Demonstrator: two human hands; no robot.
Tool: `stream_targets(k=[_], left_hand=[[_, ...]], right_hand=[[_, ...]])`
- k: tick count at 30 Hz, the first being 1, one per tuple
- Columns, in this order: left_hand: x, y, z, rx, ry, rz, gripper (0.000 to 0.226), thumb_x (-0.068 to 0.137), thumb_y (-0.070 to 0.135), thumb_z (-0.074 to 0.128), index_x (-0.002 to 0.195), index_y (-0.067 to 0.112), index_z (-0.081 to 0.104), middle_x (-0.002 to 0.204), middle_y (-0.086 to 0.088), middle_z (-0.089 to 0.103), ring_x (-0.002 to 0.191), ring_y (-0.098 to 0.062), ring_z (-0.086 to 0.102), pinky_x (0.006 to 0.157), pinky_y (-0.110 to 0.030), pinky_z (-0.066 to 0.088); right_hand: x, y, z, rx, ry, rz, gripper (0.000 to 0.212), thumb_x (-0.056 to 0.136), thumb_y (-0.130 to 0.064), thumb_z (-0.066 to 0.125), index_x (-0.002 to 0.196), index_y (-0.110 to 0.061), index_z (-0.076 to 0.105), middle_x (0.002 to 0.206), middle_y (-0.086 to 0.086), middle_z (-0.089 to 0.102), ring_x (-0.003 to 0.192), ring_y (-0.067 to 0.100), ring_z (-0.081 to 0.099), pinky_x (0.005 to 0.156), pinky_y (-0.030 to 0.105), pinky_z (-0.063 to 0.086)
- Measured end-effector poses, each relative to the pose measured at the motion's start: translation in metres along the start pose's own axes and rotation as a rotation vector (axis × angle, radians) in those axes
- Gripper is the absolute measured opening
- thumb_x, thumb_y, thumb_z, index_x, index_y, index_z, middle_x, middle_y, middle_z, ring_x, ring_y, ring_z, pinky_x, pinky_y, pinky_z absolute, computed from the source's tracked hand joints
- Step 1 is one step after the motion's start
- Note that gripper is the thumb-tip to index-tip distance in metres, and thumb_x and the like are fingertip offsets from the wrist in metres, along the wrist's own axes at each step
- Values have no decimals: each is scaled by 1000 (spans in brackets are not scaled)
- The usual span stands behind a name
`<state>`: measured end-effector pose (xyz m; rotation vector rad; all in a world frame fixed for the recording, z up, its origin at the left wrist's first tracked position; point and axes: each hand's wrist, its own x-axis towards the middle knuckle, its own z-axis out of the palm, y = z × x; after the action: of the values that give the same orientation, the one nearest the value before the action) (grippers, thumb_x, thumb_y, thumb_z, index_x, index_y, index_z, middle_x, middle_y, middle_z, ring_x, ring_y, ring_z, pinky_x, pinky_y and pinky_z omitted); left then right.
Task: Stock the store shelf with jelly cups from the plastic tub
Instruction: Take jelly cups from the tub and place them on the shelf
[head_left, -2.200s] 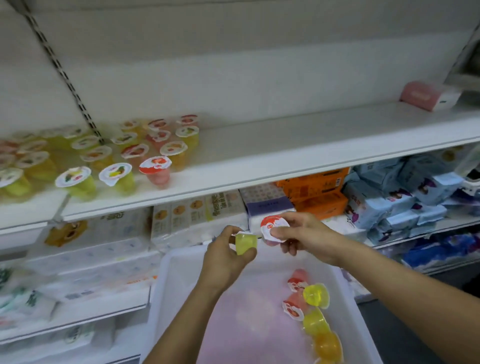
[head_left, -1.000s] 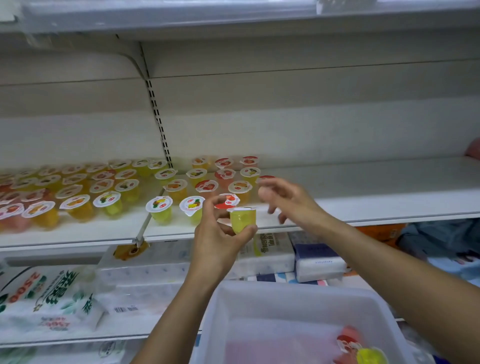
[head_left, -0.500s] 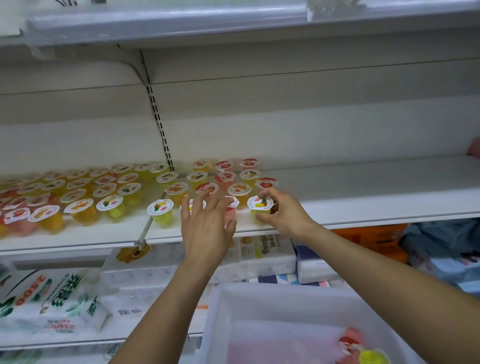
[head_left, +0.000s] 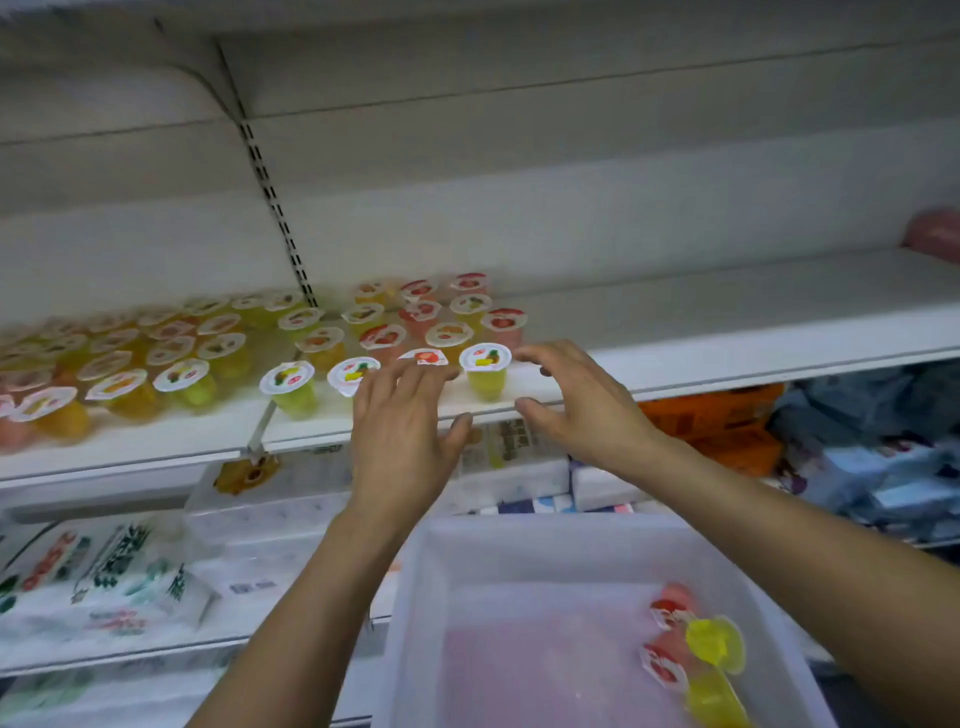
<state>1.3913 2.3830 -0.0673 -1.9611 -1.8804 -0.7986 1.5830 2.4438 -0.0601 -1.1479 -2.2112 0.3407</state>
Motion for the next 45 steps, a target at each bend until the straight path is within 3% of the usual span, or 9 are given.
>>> stream_targets(k=[6, 12, 17, 26, 30, 34, 38, 41, 45], left_hand=[[-74, 55, 30, -345, -132, 18, 44, 83, 34, 62, 125, 22, 58, 120, 3, 61, 112, -18, 52, 92, -30, 41], [-138, 112, 97, -483, -569, -66, 48, 91, 38, 59, 137, 31, 46, 135, 11, 52, 123, -9, 44, 100, -22, 37], [-178, 142, 165, -484, -869, -96, 57, 90, 38, 60, 141, 24, 39, 136, 2, 51, 123, -18, 44, 99, -27, 38], [-198, 178, 227, -255, -864, -180, 52, 83, 51, 58, 118, 15, 46, 112, -5, 61, 104, -26, 55, 79, -35, 41], [-195, 178, 220, -446, -831, -398, 52, 76, 48, 69, 106, 15, 42, 104, -5, 57, 92, -26, 59, 70, -31, 42], [-179, 166, 195, -719, -774, -575, 54, 71, 39, 77, 104, 20, 39, 103, -3, 54, 89, -20, 58, 68, -30, 45], [-149, 148, 152, -842, -648, -573, 32, 81, 31, 68, 105, 25, 47, 105, 1, 53, 90, -10, 55, 70, -23, 44], [-119, 133, 118, -846, -544, -513, 22, 89, 31, 57, 111, 28, 54, 109, 4, 55, 94, -8, 55, 76, -22, 41], [-72, 116, 71, -817, -405, -415, 18, 83, 44, 51, 99, 42, 59, 101, 15, 61, 95, -8, 57, 81, -25, 45]], right_hand=[[-83, 45, -13, -96, 19, -88, 28, 87, -22, 63, 114, -19, 63, 107, -2, 63, 96, 16, 59, 78, 32, 49], [-170, 118, 15, -301, -573, 257, 42, 90, -27, 58, 131, -26, 48, 126, 0, 50, 118, 20, 47, 92, 35, 44], [-205, 145, 39, -701, -833, 171, 44, 87, -8, 53, 130, -11, 46, 125, 12, 51, 118, 29, 44, 95, 35, 35], [-206, 158, 64, -821, -859, 80, 34, 87, -19, 59, 119, -9, 54, 119, 9, 59, 118, 28, 43, 95, 33, 30], [-212, 156, 53, -605, -641, 176, 47, 83, -46, 60, 112, -11, 47, 104, 6, 57, 106, 26, 47, 83, 33, 31], [-208, 140, 28, -12, -492, 572, 41, 66, -47, 68, 95, -24, 49, 87, -1, 53, 85, 21, 53, 62, 33, 41], [-186, 122, 7, 617, -326, 826, 18, 79, -29, 68, 91, -16, 68, 90, 7, 63, 85, 21, 61, 72, 35, 52], [-158, 102, -10, 966, -287, 965, 27, 90, -29, 55, 111, -18, 67, 107, 11, 59, 94, 28, 59, 69, 43, 59], [-104, 67, -33, 1072, -249, 863, 30, 93, -28, 46, 109, -7, 58, 81, 21, 56, 64, 31, 57, 53, 39, 54]])
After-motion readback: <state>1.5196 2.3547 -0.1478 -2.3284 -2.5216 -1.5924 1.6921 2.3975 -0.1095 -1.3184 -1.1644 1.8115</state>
